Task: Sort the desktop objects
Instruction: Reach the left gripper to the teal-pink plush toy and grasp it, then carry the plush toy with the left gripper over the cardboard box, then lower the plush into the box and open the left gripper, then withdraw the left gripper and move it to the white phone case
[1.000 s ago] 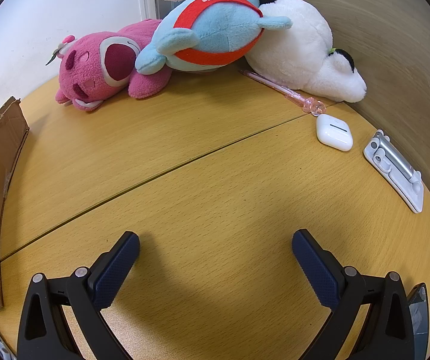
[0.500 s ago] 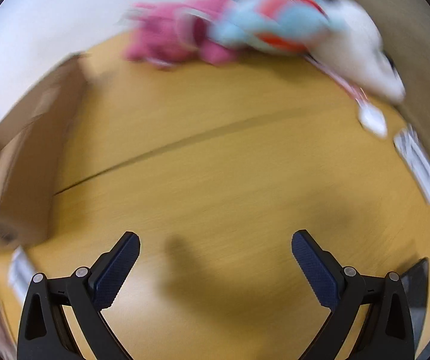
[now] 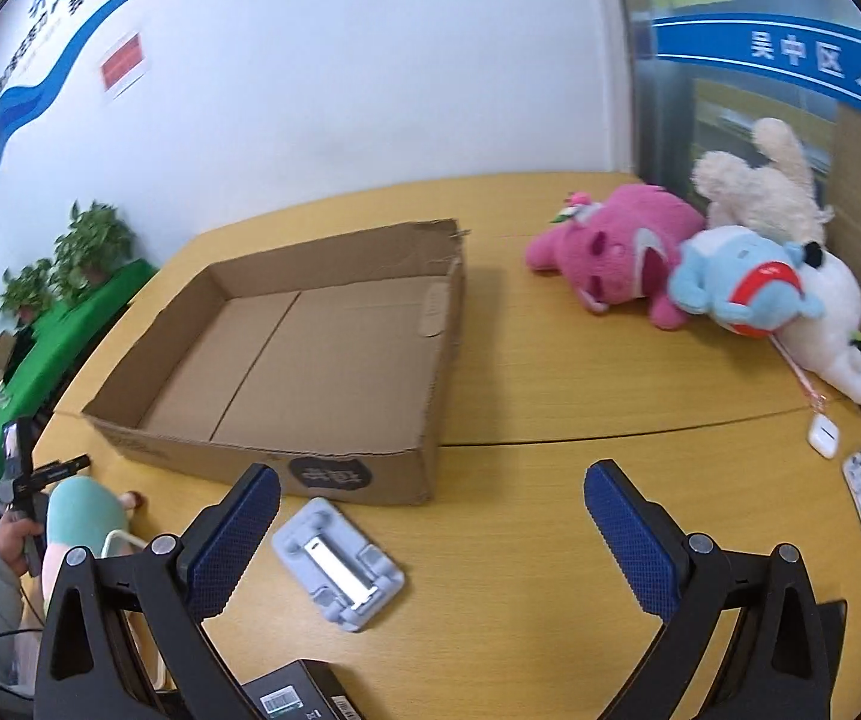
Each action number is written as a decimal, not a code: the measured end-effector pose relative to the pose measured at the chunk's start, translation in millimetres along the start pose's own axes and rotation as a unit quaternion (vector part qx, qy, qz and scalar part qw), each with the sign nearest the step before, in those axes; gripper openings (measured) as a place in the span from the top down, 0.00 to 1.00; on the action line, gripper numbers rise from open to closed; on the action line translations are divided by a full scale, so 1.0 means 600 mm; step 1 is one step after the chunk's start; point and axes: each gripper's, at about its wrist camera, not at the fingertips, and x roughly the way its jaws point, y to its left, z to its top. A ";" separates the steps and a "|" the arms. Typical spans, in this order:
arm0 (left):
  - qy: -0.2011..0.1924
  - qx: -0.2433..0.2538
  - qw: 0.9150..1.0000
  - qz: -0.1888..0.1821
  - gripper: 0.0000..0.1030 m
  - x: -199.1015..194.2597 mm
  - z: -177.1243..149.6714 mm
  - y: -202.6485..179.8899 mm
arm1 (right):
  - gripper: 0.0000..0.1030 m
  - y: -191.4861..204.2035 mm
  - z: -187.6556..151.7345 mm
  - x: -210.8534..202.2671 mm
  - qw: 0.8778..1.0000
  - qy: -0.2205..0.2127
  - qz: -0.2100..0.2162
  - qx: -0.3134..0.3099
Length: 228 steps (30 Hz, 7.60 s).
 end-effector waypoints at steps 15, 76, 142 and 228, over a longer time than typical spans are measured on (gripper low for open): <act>-0.082 0.096 0.977 -0.170 0.01 -0.319 -0.046 -0.226 | 0.00 0.135 -0.042 0.053 0.998 0.037 0.035 -0.040; -0.091 0.098 0.914 -0.383 0.20 -0.372 0.081 -0.271 | 0.37 0.456 -0.051 -0.037 0.935 0.045 0.273 -0.223; 0.105 0.145 0.930 -0.322 0.20 0.101 0.406 -0.420 | 0.32 0.538 0.180 0.514 0.939 0.183 0.285 -0.054; -0.165 0.124 0.931 -0.301 0.13 -0.445 -0.054 -0.289 | 0.00 0.237 -0.010 -0.043 0.986 -0.043 0.087 -0.133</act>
